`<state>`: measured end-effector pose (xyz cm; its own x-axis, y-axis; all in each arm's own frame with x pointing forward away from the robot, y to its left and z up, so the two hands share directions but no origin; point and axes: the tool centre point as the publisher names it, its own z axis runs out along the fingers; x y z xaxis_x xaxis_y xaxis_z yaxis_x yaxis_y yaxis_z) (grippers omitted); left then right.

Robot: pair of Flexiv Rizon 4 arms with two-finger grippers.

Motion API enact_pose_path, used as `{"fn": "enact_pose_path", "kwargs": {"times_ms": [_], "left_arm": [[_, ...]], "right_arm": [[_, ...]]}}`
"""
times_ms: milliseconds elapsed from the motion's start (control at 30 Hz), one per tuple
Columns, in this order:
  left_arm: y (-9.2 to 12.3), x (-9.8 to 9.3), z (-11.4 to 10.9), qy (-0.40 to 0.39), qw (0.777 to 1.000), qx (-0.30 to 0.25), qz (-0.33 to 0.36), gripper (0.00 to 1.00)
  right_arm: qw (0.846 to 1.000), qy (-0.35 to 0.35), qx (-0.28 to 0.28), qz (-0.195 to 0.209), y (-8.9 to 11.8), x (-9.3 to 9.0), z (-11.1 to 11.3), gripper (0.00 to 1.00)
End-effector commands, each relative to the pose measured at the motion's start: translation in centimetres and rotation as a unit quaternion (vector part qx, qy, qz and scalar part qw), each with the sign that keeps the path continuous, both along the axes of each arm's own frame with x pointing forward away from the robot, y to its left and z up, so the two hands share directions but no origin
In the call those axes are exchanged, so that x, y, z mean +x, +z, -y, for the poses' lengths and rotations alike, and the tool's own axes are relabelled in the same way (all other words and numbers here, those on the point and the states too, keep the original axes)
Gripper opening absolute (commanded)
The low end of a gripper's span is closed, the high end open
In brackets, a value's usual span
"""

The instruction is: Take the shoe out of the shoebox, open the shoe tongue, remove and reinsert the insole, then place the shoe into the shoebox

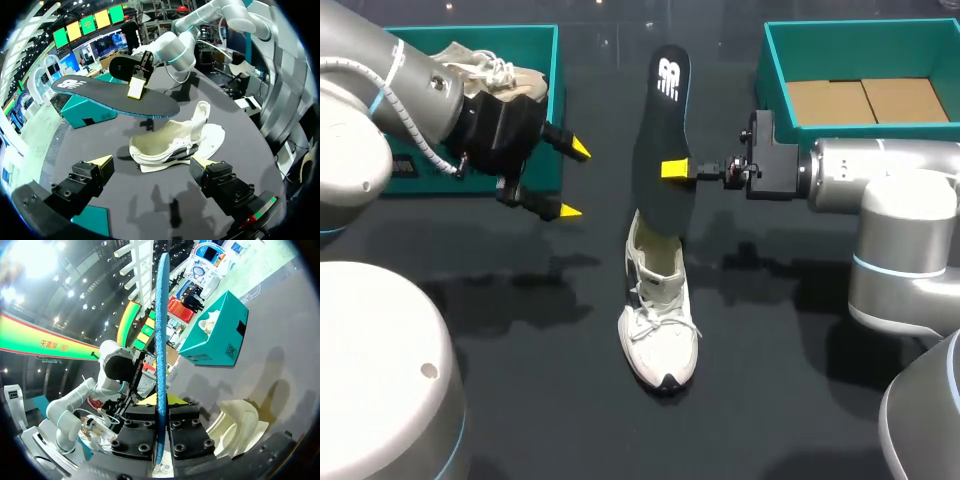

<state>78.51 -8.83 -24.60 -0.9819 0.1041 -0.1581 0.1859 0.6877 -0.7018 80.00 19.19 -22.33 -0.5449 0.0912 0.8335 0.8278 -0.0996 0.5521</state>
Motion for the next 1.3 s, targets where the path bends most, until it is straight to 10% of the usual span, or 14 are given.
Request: {"fn": "enact_pose_path", "kwargs": {"times_ms": [33,133,1300], "left_arm": [[-1.7,0.1,1.3,-0.003,0.999,0.033,-0.025,1.0],[-3.5,-0.5,1.3,0.016,0.987,0.158,-0.03,1.0],[-8.6,-0.5,2.5,0.038,0.987,0.158,0.006,1.0]], "right_arm": [[0.999,-0.006,0.01,0.032,-1.5,0.4,-0.5,0.0],[0.999,-0.02,-0.001,0.046,-2.0,0.7,-0.7,0.0],[0.994,-0.017,0.008,0.103,-4.4,1.3,-1.3,0.0]]}}
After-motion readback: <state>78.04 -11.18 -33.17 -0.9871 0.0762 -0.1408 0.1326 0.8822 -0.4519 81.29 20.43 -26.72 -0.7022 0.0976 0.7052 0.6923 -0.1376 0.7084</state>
